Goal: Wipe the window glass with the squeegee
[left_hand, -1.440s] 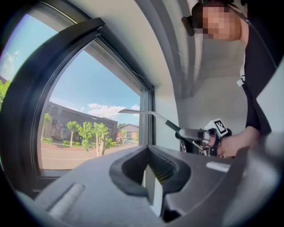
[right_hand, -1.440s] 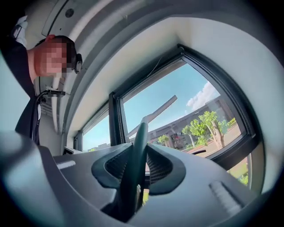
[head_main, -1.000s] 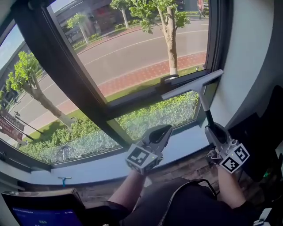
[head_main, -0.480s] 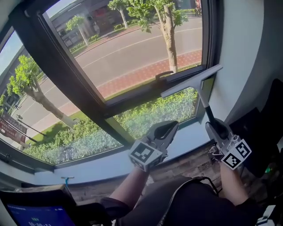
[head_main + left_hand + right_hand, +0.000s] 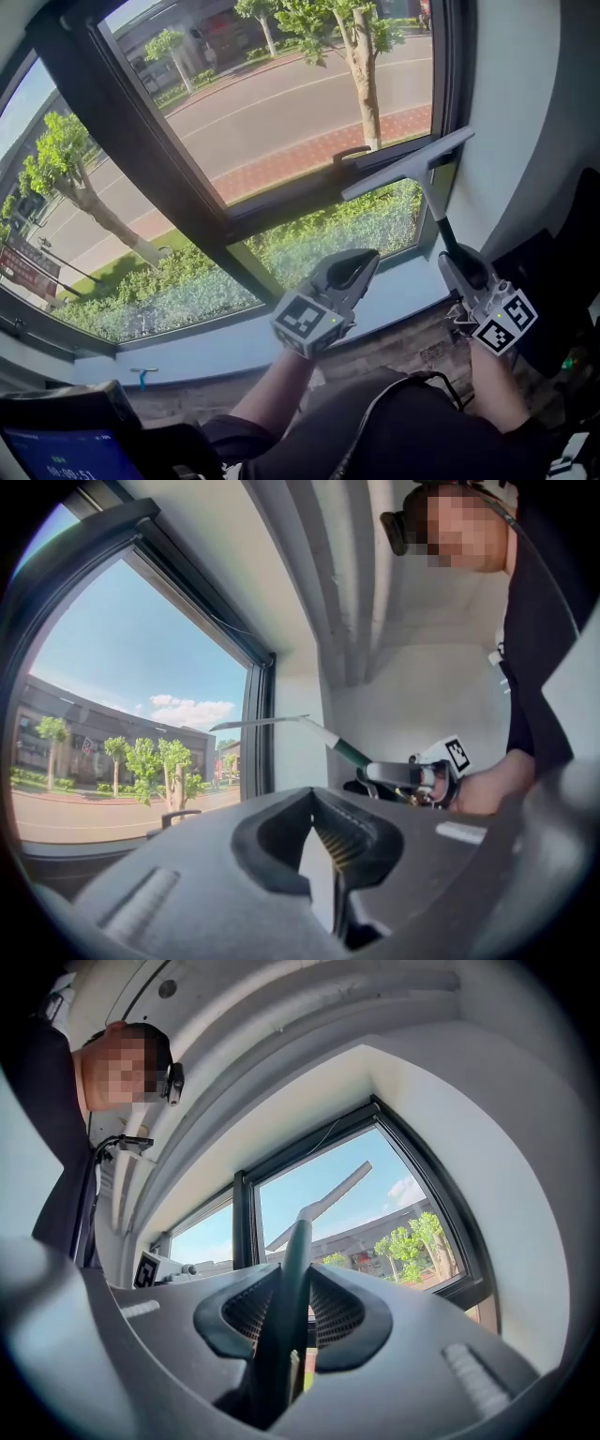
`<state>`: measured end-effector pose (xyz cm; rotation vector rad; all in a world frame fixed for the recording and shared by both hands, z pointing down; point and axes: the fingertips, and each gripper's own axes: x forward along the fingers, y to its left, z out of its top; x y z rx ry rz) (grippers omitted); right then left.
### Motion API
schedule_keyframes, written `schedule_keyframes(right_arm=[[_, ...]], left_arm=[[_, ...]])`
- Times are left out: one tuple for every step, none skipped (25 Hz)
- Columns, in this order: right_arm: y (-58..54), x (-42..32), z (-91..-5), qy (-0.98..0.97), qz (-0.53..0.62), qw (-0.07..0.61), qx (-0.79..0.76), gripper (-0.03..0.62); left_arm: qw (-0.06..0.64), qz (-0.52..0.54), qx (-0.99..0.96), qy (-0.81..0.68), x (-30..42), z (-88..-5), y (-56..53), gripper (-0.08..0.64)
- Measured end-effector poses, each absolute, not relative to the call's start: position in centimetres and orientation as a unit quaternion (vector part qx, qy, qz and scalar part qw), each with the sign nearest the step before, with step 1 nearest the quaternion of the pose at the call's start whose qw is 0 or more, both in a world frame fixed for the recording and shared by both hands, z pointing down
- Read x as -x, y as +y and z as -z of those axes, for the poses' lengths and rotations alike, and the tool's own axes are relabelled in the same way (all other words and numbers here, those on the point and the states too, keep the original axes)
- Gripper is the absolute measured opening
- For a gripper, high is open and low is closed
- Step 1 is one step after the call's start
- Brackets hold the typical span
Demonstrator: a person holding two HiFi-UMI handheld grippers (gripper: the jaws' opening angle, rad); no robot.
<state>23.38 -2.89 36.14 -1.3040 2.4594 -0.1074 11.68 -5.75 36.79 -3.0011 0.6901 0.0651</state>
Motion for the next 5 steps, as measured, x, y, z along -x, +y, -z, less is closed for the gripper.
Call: schedule_keyframes(right_arm=[[-2.93,-23.44,-35.92,0.869,0.038,0.178,0.459,0.1],[-2.99,-23.48,-35.74,0.87,0.038,0.178,0.458,0.1],[-3.05,-23.5,-35.6,0.871,0.038,0.177,0.457,0.1],[-3.1,-23.5,-35.5,0.871,0.037,0.177,0.457,0.1],[-3.16,-23.5,-35.41,0.872,0.037,0.176,0.456,0.1]], left_arm=[[0.031,-0.021,0.973,0.226,-11.67,-36.69,-5.84,0.003],[0.031,-0.021,0.973,0.228,-11.66,-36.62,-5.93,0.003],[0.031,-0.021,0.972,0.23,-11.64,-36.57,-6.01,0.003],[0.03,-0.02,0.972,0.231,-11.61,-36.55,-6.07,0.003],[0.03,-0.02,0.972,0.233,-11.58,-36.54,-6.13,0.003]])
